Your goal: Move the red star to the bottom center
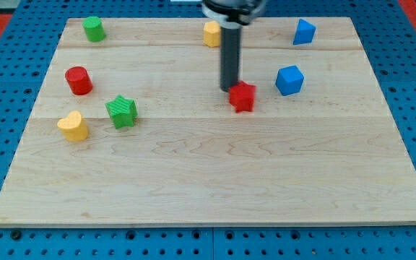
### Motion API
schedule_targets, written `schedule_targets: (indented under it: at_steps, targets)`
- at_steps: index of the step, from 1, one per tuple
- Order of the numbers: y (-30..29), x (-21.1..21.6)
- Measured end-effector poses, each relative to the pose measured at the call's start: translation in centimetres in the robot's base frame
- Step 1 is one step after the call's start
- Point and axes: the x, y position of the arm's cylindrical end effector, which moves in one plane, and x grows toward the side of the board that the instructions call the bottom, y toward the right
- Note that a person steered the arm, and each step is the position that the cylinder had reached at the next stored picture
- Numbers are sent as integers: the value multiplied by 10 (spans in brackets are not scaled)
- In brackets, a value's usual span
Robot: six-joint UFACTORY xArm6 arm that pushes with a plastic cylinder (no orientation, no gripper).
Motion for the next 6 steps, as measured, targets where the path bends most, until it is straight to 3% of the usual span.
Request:
schedule_targets:
  at_steps: [1, 4, 6]
  targets:
    - [-12, -30]
    - [60, 113]
    - [-28, 158]
